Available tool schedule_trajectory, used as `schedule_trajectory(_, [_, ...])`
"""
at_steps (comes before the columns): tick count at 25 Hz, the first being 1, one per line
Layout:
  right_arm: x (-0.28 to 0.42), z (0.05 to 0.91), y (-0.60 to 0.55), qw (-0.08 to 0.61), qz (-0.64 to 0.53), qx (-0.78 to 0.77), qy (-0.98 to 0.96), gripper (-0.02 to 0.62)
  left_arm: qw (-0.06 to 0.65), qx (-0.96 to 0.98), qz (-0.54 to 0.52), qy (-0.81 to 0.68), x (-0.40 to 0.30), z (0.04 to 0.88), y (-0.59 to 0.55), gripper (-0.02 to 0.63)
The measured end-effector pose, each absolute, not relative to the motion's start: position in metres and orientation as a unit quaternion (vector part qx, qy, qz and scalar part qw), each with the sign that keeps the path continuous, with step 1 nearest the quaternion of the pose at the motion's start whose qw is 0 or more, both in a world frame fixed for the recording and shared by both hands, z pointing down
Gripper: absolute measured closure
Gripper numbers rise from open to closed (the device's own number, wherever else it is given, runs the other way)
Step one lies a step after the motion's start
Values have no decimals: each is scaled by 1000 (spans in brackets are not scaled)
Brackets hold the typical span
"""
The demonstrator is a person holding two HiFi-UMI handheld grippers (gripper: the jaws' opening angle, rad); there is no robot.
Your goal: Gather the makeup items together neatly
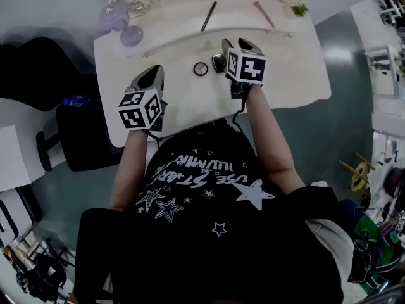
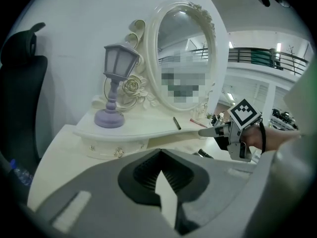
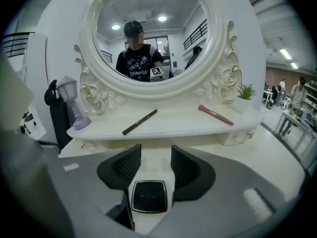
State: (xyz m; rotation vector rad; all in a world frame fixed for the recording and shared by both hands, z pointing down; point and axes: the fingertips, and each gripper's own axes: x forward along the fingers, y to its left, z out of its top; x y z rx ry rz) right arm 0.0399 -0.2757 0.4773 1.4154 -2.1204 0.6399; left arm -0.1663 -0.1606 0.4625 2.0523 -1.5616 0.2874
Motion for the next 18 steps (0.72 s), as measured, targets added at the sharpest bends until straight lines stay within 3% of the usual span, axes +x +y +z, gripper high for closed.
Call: schedule_trajectory(18, [-38, 461, -329, 219, 251, 542, -771, 381, 256, 766, 95, -582, -215, 446, -175, 604])
